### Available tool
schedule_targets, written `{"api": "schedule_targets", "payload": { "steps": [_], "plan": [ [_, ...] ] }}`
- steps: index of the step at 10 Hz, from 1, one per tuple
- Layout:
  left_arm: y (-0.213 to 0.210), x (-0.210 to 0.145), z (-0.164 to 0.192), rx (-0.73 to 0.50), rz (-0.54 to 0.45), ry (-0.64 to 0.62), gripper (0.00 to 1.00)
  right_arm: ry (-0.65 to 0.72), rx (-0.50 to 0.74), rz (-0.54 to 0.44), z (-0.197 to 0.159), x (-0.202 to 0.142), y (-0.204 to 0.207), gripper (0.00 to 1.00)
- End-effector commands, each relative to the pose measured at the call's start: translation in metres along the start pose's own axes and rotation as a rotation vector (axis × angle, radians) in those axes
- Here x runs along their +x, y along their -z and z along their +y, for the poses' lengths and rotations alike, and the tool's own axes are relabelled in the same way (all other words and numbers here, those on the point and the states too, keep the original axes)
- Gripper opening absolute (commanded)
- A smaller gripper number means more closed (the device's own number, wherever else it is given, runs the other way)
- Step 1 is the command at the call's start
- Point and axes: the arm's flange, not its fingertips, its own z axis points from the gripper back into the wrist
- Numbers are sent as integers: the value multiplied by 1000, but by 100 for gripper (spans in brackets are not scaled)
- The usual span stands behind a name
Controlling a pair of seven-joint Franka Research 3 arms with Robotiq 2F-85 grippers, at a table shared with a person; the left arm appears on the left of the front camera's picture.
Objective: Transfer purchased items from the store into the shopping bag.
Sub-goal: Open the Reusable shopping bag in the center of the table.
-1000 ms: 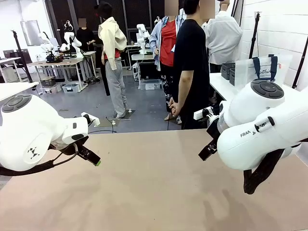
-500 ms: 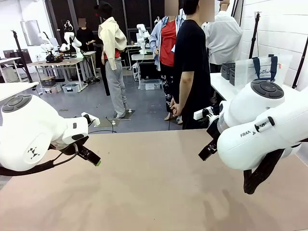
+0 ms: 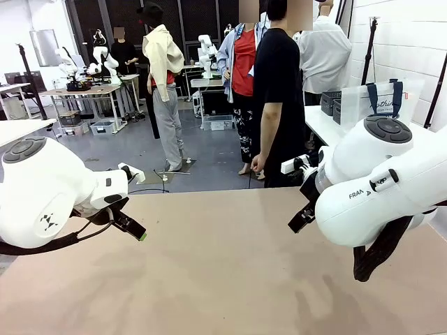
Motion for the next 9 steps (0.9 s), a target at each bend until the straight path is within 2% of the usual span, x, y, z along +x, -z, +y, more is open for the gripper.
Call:
{"api": "schedule_targets", "payload": {
  "steps": [1,9],
  "plan": [
    [0,0,1,0,0,-1,100,0,0,0,0,0,0,100],
    [0,0,1,0,0,-1,100,0,0,0,0,0,0,100]
  ]
}}
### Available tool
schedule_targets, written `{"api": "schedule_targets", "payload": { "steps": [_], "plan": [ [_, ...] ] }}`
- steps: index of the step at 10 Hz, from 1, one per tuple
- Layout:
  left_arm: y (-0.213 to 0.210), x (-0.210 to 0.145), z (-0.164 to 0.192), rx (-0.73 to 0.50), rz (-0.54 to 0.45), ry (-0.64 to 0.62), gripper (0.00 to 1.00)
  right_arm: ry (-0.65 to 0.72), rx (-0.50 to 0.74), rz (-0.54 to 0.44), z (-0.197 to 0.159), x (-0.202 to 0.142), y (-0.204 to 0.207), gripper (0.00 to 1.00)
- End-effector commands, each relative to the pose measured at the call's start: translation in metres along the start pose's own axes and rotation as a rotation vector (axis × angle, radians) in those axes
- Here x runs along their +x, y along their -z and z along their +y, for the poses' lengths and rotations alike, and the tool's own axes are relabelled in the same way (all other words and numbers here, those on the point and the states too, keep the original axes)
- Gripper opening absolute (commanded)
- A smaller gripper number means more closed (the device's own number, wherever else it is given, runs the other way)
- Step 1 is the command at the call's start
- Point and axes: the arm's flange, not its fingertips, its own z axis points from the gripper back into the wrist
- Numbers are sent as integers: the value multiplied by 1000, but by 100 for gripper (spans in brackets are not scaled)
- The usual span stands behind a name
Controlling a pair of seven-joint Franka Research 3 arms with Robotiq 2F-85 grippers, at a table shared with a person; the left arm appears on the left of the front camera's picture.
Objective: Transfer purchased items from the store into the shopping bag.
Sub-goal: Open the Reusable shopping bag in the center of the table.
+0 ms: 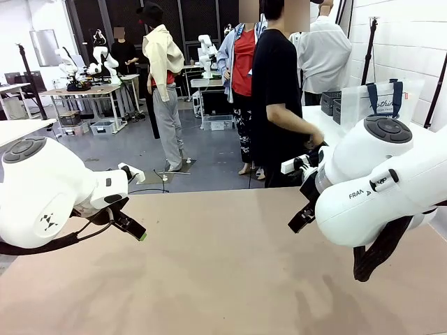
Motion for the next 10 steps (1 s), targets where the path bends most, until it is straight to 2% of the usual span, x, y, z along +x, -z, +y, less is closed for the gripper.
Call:
{"api": "schedule_targets", "payload": {
  "steps": [1,10],
  "plan": [
    [0,0,1,0,0,-1,100,0,0,0,0,0,0,100],
    [0,0,1,0,0,-1,100,0,0,0,0,0,0,100]
  ]
}}
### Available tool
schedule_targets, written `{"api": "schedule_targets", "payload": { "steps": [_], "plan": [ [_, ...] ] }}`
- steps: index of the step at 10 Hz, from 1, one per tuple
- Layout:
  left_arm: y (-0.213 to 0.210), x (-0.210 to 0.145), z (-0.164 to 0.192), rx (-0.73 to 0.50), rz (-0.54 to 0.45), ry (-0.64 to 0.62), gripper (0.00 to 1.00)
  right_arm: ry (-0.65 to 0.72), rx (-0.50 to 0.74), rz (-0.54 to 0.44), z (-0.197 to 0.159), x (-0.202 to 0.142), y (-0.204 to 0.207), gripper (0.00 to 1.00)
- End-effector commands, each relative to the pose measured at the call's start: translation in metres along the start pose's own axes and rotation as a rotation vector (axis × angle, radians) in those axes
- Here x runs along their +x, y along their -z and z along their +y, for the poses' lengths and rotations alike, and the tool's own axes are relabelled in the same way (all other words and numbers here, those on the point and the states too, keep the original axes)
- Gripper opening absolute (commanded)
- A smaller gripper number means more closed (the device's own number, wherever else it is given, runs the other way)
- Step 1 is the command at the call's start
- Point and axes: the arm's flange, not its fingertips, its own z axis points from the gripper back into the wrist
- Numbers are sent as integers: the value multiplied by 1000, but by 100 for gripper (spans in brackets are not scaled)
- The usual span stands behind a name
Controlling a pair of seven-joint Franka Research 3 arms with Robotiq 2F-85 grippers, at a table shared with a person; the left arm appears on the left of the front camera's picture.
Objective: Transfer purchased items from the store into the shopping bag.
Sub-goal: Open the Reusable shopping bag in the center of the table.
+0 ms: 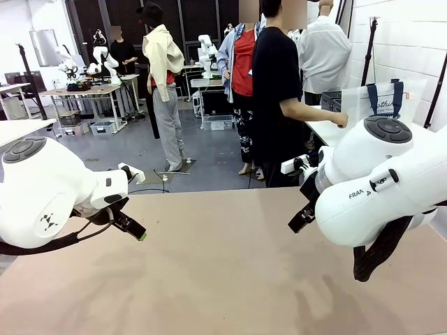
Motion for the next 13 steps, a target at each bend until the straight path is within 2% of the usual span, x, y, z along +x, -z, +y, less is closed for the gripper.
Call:
{"api": "schedule_targets", "payload": {
  "steps": [1,13],
  "plan": [
    [0,0,1,0,0,-1,100,0,0,0,0,0,0,100],
    [0,0,1,0,0,-1,100,0,0,0,0,0,0,100]
  ]
}}
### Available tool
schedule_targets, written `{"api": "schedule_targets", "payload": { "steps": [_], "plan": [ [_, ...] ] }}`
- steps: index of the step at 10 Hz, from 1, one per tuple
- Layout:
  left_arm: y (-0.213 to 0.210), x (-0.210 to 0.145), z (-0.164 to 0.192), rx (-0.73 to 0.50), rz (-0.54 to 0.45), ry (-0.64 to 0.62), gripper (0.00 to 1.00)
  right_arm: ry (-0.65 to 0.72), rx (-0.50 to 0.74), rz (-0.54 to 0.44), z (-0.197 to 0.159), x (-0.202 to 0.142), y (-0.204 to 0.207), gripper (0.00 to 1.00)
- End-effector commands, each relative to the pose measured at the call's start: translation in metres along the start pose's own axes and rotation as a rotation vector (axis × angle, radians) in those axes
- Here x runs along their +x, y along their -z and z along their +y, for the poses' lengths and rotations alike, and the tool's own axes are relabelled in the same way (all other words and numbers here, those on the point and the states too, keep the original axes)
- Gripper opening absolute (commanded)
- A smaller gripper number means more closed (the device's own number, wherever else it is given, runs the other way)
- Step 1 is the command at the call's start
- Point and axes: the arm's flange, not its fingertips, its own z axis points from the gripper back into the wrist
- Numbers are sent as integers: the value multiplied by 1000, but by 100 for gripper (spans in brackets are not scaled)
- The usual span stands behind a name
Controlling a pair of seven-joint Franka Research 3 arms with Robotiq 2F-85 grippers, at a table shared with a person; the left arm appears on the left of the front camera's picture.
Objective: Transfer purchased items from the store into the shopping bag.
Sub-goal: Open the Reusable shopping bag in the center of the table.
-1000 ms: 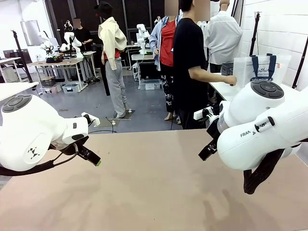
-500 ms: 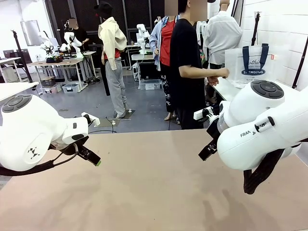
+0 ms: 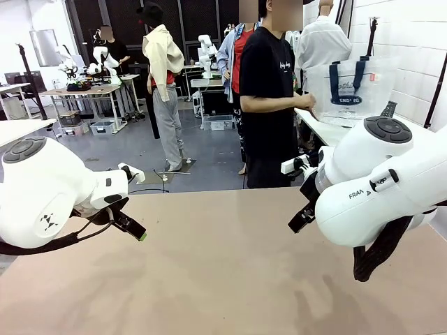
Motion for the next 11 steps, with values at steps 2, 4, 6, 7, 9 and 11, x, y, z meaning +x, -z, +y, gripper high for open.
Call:
{"api": "schedule_targets", "payload": {
  "steps": [2,4,6,7,9,11],
  "plan": [
    [0,0,1,0,0,-1,100,0,0,0,0,0,0,100],
    [0,0,1,0,0,-1,100,0,0,0,0,0,0,100],
    [0,0,1,0,0,-1,100,0,0,0,0,0,0,100],
    [0,0,1,0,0,-1,100,0,0,0,0,0,0,100],
    [0,0,1,0,0,-1,100,0,0,0,0,0,0,100],
    [0,0,1,0,0,-1,100,0,0,0,0,0,0,100]
  ]
}}
